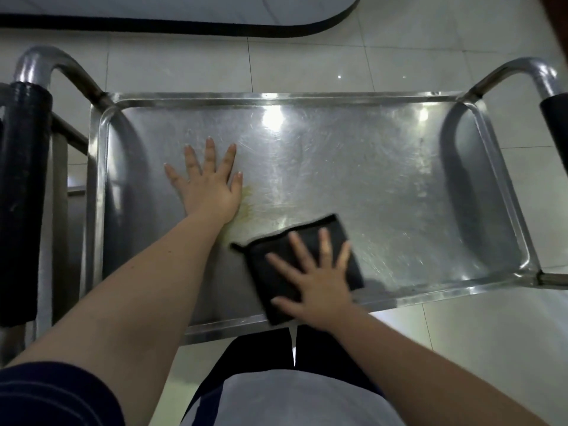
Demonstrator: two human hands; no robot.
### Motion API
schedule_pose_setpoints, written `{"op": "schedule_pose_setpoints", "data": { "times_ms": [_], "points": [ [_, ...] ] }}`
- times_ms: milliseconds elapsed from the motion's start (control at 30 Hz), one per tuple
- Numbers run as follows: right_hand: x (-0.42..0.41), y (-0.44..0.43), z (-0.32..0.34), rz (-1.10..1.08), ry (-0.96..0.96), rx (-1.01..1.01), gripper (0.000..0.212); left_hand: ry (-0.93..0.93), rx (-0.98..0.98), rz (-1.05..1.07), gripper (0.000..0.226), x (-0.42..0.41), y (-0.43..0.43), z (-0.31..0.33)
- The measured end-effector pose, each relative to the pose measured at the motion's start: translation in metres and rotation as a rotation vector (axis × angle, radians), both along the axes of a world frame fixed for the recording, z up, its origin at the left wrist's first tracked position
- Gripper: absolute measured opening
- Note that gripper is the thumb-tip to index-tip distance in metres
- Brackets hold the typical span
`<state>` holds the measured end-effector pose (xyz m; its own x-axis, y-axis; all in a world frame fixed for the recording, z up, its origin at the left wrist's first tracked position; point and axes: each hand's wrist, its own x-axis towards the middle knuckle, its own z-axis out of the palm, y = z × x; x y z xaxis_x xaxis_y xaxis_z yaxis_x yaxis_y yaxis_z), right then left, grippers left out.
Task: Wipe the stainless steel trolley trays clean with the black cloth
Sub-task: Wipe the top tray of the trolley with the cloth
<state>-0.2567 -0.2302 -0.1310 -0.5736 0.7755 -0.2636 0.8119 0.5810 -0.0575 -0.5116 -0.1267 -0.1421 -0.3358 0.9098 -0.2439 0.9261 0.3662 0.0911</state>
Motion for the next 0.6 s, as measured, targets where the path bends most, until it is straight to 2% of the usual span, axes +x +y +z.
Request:
{"op": "schedule_pose_setpoints", "data": {
  "times_ms": [100,167,300,367,433,500,600],
  "points": [
    [-0.046,-0.016,0.000,0.097,0.053,0.013,0.077,-0.006,-0.002,0.001,0.057,-0.002,-0.001,0.000],
    [-0.031,-0.007,0.000,0.078,0.070,0.033,0.076,-0.016,-0.021,-0.005,0.057,-0.003,0.001,0.000],
    [0.084,0.019,0.004,-0.161,-0.082,0.036,0.076,-0.009,-0.023,-0.016,0.057,-0.001,0.000,0.001],
    [0.144,0.037,0.008,-0.287,-0.170,-0.041,0.080,-0.020,-0.018,-0.017,0.058,-0.001,-0.001,0.001],
    [0.165,0.042,0.008,-0.357,-0.202,-0.079,0.080,-0.016,-0.022,-0.021,0.058,0.000,-0.002,0.002],
    [0.141,0.035,0.007,-0.351,-0.191,-0.048,0.078,-0.006,-0.033,-0.020,0.057,-0.001,-0.001,0.002],
    [0.061,0.011,0.006,-0.127,-0.046,-0.014,0.079,-0.011,-0.042,-0.012,0.056,-0.002,0.000,0.002]
  ]
}}
